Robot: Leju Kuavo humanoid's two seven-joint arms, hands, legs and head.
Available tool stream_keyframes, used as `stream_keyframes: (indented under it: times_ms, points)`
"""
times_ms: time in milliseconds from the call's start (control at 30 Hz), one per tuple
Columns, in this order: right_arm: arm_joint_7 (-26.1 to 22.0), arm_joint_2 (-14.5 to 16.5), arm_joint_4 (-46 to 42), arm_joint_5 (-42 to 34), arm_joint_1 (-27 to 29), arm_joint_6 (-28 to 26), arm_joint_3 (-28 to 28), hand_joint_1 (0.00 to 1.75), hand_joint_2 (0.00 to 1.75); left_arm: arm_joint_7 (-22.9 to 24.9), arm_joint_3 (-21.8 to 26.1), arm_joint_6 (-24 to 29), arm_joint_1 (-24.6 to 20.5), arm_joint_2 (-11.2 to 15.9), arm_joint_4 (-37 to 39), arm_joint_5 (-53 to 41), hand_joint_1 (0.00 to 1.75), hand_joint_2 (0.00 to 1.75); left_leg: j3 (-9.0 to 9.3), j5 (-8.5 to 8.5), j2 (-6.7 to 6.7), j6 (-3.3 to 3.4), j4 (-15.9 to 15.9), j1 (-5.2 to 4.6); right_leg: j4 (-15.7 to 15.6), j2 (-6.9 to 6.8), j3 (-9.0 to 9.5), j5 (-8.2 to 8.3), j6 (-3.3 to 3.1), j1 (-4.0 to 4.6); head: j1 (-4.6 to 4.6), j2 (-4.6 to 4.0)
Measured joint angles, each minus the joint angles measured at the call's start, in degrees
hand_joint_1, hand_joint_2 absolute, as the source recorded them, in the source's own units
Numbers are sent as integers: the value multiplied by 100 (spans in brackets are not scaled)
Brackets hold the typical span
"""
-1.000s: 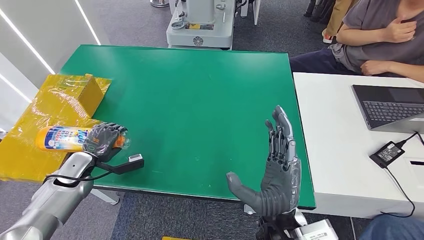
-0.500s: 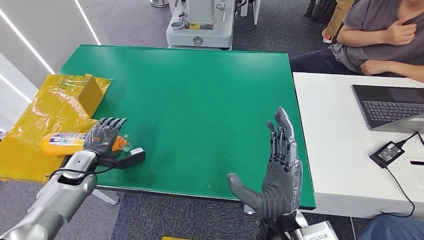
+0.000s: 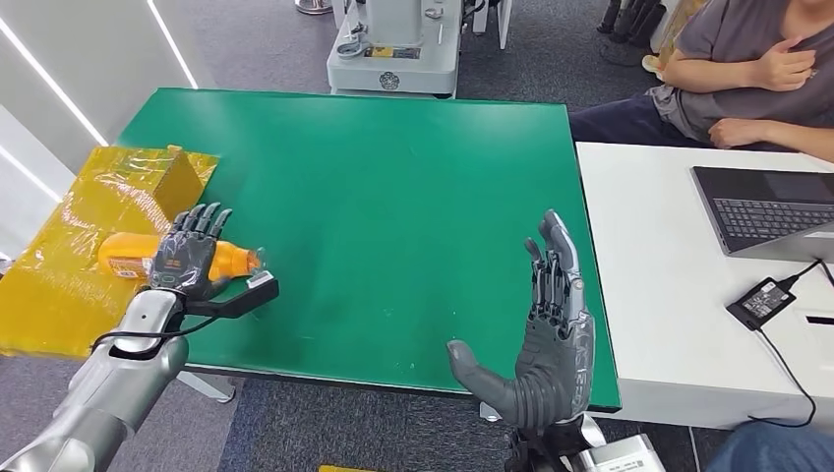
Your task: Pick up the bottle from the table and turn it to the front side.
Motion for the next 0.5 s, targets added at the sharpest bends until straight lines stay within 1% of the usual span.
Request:
stream_keyframes:
  times_ms: [200, 267, 300, 333, 400, 433, 467, 500]
  points:
    - [6, 0, 0, -17, -1, -22, 0, 0, 175, -413, 380, 955, 1, -125, -37, 189, 0, 175, 0, 0, 0, 0, 0, 0, 0, 0, 0, 0, 0, 0, 1, 0]
    - [7, 0, 0, -19, 0, -39, 0, 0, 175, -603, 550, 1204, 15, -179, -113, 283, 0, 175, 1, 0, 0, 0, 0, 0, 0, 0, 0, 0, 0, 0, 1, 0]
    - [7, 0, 0, -22, 1, -51, 1, 0, 175, -777, 670, 1286, 43, -216, -217, 334, 0, 175, 1, 0, 1, 0, 1, 0, -1, 0, -1, 0, 0, 0, -1, 0]
    - [7, 0, 0, -27, 3, -69, 1, 0, 175, -1083, 849, 1344, 89, -273, -391, 397, 0, 175, 1, 0, 0, 0, 1, -1, -1, 0, -2, 0, 0, -1, -1, 0]
    - [4, 0, 1, -44, 5, -110, 3, 0, 175, -2014, 1445, 1422, 184, -484, -863, 582, 0, 175, 0, 0, 0, 0, 2, -1, -1, 1, -1, 1, 0, -1, 1, 0]
    - [2, 0, 2, -59, 6, -130, 5, 0, 175, -2501, 1811, 1446, 214, -610, -1105, 776, 0, 175, 0, 0, 3, 0, 2, -2, -1, 3, 0, 2, -1, -2, 1, 0]
    - [-2, 0, 2, -74, 7, -144, 9, 0, 175, -2875, 2146, 1461, 234, -736, -1323, 1067, 0, 175, 0, -1, 7, -1, 2, -2, -1, 7, 0, 3, -2, -2, 1, 0]
    - [-9, 0, 3, -91, 7, -160, 13, 0, 175, -3130, 2415, 1471, 251, -853, -1549, 1485, 0, 175, 0, -2, 9, -1, 2, -2, -2, 10, 0, 4, -4, -2, 0, 0]
